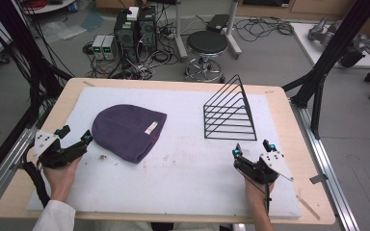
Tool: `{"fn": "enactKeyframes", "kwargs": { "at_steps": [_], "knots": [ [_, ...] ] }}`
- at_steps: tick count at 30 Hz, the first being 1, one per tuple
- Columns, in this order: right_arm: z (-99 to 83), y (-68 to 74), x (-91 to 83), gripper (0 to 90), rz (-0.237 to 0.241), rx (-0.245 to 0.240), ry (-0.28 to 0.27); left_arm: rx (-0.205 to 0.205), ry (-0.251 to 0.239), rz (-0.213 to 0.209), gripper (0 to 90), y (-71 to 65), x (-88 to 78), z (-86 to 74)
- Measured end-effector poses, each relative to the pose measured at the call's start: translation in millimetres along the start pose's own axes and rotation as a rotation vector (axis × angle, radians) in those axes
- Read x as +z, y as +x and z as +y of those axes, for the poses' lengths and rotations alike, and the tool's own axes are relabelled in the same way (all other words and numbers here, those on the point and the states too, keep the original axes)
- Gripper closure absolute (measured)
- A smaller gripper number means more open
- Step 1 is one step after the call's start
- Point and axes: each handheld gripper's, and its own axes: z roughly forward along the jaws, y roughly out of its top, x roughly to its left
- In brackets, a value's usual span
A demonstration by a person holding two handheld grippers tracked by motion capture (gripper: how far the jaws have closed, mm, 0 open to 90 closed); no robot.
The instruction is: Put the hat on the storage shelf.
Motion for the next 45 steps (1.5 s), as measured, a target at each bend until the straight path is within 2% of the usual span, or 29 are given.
{"fn": "enactKeyframes", "kwargs": {
  "at_steps": [3, 9, 12, 15, 16, 20, 23, 24, 25, 26, 27, 28, 30, 33, 36, 44, 45],
  "knots": [
    [0.3, -1.7, -0.1, 5.5, -0.013, 0.008, -0.003, -0.013, 0.024, 0.001, 22.3, 0.8, 5.2, 4.8],
    [0.7, -2.5, -1.1, 5.5, -0.018, 0.009, -0.006, -0.003, 0.068, 0.001, 22.2, -0.1, 12.9, 18.1],
    [0.5, -1.8, -0.9, 5.4, -0.009, 0.004, -0.003, 0.000, 0.132, -0.010, 19.8, 0.4, 22.8, 29.5],
    [0.3, -1.5, -0.3, 5.5, -0.008, 0.007, 0.002, -0.010, 0.154, -0.009, 19.2, 2.1, 26.8, 32.5],
    [0.3, -1.5, -0.3, 5.4, -0.008, 0.007, 0.002, -0.030, 0.168, -0.008, 19.5, 4.4, 30.1, 34.5],
    [0.1, -1.6, -0.1, 5.5, -0.007, 0.009, 0.005, -0.044, 0.199, 0.003, 20.0, 7.5, 34.9, 37.4],
    [-0.1, -1.4, 0.5, 5.5, -0.002, 0.005, 0.005, -0.085, 0.242, 0.005, 21.6, 12.9, 40.4, 39.5],
    [-0.1, -1.3, 0.6, 5.5, -0.002, 0.003, 0.003, -0.085, 0.242, 0.005, 21.6, 12.9, 40.4, 39.5],
    [-0.1, -1.2, 0.7, 5.5, -0.001, 0.001, 0.004, -0.097, 0.278, -0.004, 21.6, 15.9, 44.5, 40.8],
    [-0.2, -1.0, 0.8, 5.5, 0.001, 0.001, 0.006, -0.097, 0.278, -0.004, 21.6, 15.9, 44.5, 40.8],
    [-0.2, -1.1, 1.0, 5.5, 0.002, 0.000, 0.006, -0.116, 0.294, -0.016, 21.5, 17.2, 46.4, 41.7],
    [-0.2, -1.3, 1.1, 5.5, 0.002, 0.003, 0.008, -0.153, 0.330, -0.054, 21.3, 19.3, 50.3, 43.8],
    [-0.4, -2.5, 1.7, 5.5, 0.002, 0.004, 0.009, -0.157, 0.366, -0.065, 20.8, 19.5, 55.0, 46.5],
    [-0.6, -2.7, 2.2, 5.5, 0.000, 0.013, 0.015, -0.151, 0.424, -0.050, 20.2, 21.2, 63.3, 49.4],
    [-0.6, -2.6, 2.2, 5.5, 0.007, 0.012, 0.017, -0.175, 0.441, -0.046, 19.8, 23.6, 68.6, 50.5],
    [-1.0, -2.2, 3.4, 5.5, 0.019, 0.008, 0.023, -0.192, 0.510, -0.006, 19.6, 27.3, 81.9, 46.1],
    [-1.0, -2.3, 3.8, 5.5, 0.021, 0.005, 0.022, -0.220, 0.541, 0.013, 19.8, 30.5, 86.1, 43.4]
  ]
}}
